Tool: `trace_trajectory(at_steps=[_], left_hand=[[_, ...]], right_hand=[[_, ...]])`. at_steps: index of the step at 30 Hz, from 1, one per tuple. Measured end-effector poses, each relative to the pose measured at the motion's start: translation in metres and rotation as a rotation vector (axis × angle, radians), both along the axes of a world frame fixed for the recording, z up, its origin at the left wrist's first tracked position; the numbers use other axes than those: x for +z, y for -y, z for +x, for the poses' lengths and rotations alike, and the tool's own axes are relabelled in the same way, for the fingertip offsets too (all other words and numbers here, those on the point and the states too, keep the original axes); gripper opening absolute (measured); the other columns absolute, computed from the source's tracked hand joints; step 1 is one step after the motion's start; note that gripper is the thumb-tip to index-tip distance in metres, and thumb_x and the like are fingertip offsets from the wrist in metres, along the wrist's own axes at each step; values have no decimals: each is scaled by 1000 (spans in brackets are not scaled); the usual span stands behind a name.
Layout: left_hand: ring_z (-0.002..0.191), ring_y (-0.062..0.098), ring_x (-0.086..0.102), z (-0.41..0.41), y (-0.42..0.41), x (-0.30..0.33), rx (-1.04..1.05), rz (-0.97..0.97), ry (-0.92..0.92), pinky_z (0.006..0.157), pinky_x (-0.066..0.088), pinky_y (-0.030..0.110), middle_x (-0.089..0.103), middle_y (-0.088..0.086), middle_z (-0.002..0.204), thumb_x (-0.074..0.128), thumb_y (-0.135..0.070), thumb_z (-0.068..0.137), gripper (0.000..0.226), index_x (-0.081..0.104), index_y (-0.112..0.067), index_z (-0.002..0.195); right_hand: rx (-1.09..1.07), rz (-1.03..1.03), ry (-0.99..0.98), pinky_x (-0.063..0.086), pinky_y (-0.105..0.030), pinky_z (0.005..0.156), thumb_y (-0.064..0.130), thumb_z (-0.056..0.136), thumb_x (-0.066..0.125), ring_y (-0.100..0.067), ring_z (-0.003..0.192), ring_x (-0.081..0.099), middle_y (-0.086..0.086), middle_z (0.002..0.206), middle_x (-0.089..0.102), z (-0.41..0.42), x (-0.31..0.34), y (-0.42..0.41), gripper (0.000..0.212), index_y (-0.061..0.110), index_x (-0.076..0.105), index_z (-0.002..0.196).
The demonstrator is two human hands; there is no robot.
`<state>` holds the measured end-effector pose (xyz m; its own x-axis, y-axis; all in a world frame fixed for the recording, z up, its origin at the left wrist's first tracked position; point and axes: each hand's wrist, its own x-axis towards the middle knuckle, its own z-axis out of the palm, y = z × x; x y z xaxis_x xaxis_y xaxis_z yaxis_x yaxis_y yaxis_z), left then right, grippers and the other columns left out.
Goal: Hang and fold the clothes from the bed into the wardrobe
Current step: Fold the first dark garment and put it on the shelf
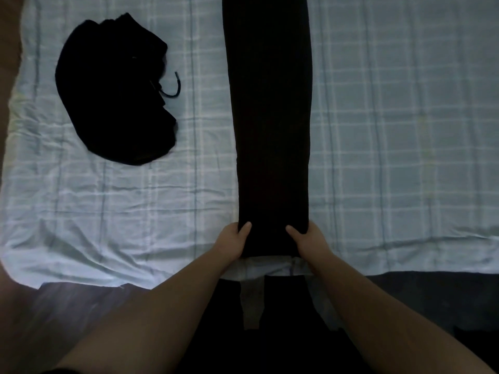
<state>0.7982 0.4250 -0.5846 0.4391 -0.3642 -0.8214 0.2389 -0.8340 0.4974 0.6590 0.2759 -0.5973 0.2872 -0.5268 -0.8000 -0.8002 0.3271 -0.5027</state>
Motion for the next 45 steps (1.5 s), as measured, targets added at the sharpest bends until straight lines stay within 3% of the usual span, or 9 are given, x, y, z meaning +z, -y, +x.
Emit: trace_trajectory(at_steps=[4, 8, 13, 20, 26, 29, 35, 40, 45], left_hand=[[97, 35, 66, -5, 3, -7, -47, 51, 62, 86, 51, 37, 70, 23, 100, 43, -39, 104, 51, 68, 6, 99], [102, 20, 65, -7, -2, -9, 108, -37, -51, 87, 51, 27, 67, 12, 118, 60, -26, 97, 39, 56, -5, 130], [109, 21, 67, 0, -16, 7, 228, -307, -201, 94, 54, 38, 62, 15, 125, 67, 4, 88, 92, 14, -31, 154], [94, 24, 70, 24, -9, 100, 116, -402, 61, 85, 56, 33, 74, 1, 99, 68, -4, 90, 24, 74, -25, 102], [115, 18, 63, 65, -7, 202, 31, -631, 35, 97, 52, 32, 68, 5, 122, 48, 10, 91, 44, 68, -16, 120], [124, 10, 57, 78, -9, 242, -182, -652, 241, 103, 46, 27, 63, -7, 126, 45, 16, 74, 69, 61, -29, 124], [89, 3, 66, 95, -21, 306, -298, -662, 783, 84, 53, 28, 68, -20, 90, 78, -15, 81, 46, 58, -44, 112], [91, 5, 52, 115, -29, 361, -372, -854, 1166, 82, 45, 19, 52, -9, 94, 85, -28, 74, 35, 74, -18, 106], [105, 6, 64, 115, -51, 405, -320, -1022, 1020, 90, 51, 25, 67, -20, 108, 80, -23, 79, 43, 65, -42, 114]], right_hand=[[11, -89, -24, 46, -30, 90, 34, 94, 65, -30, 114, 61, -12, 122, 65, 3, 7, -6, 46, 5, 58, 129], [-98, -28, 65, 50, -28, 87, 27, 96, 63, -25, 112, 62, -13, 125, 62, -10, 6, -12, 40, 9, 52, 130], [-96, 19, 310, 46, -16, 96, 5, 93, 65, -6, 125, 49, 9, 142, 41, -35, 28, -10, 82, 33, 19, 155], [244, -220, 413, 45, -34, 107, 8, 78, 70, -6, 122, 54, 9, 128, 56, -35, 101, -2, 56, 34, 53, 124], [326, -531, 482, 47, -14, 90, -5, 77, 70, 1, 110, 58, 23, 119, 59, -3, 180, 12, 67, 45, 53, 117], [248, -642, 549, 49, -17, 83, -2, 78, 74, -1, 101, 61, 26, 111, 61, 16, 224, 14, 62, 46, 56, 113], [379, -968, 642, 51, -16, 70, 11, 83, 75, -4, 83, 64, 32, 103, 63, 30, 303, 18, 57, 44, 55, 125], [407, -1206, 687, 49, -26, 67, 32, 86, 63, -9, 72, 59, 17, 89, 64, 39, 364, 9, 43, 37, 52, 128], [429, -1338, 806, 44, -25, 70, 37, 85, 62, -9, 71, 52, 16, 75, 56, 40, 410, -7, 22, 34, 61, 107]])
